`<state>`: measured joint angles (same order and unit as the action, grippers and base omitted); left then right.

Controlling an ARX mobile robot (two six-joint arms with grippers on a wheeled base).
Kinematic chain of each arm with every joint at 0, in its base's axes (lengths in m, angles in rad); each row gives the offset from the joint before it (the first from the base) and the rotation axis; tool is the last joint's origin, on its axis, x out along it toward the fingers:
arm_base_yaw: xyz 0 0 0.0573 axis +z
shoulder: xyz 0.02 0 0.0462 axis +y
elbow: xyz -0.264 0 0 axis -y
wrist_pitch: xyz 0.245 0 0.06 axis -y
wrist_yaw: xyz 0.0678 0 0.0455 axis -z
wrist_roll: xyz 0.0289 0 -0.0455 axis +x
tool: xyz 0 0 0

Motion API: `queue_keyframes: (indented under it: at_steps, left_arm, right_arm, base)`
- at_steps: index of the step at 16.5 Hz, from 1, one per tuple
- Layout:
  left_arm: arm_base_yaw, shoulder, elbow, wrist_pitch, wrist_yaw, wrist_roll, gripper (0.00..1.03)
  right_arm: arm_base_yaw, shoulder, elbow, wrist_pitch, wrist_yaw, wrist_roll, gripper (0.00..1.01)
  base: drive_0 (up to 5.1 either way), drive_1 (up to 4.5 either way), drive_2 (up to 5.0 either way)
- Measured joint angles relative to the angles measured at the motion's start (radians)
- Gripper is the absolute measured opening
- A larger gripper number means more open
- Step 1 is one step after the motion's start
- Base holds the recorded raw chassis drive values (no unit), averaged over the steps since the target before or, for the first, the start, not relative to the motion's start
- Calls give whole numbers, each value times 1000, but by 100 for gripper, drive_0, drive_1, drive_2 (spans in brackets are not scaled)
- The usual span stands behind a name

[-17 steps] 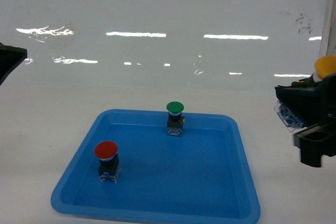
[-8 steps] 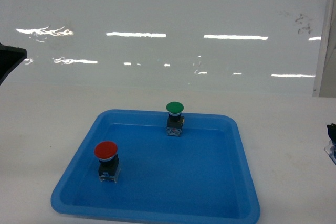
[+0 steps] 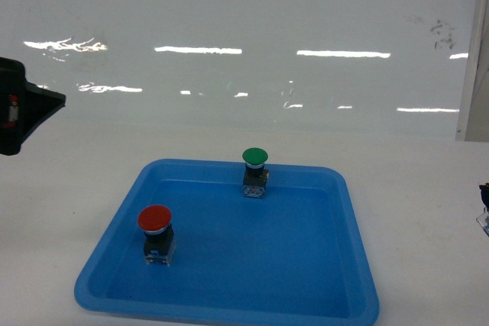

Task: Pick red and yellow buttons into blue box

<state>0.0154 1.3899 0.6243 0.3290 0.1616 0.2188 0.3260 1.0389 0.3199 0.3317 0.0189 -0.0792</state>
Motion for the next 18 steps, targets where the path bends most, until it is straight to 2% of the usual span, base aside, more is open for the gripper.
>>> queue_keyframes:
  at_steps: [1, 8, 10, 15, 18]
  left_arm:
    - [-10, 24, 13, -2, -6, 0, 98]
    - [-173, 232, 99, -69, -89, -6, 98]
    - [-195, 242, 101, -64, -111, -10, 98]
    - [-275, 233, 91, -57, -113, -54, 98]
    - [-297, 259, 77, -31, -118, -69, 98]
  right_arm:
    - [0, 0, 0, 0, 0, 0, 27]
    - [0, 0, 0, 0, 0, 0, 27]
    - [0, 0, 0, 0, 0, 0, 27]
    - [0, 0, 0, 0, 0, 0, 27]
    - [0, 0, 0, 0, 0, 0, 27]
  base:
    - [0, 0, 0]
    - [0, 0, 0]
    - [0, 0, 0]
    - [0, 0, 0]
    - [0, 0, 0]
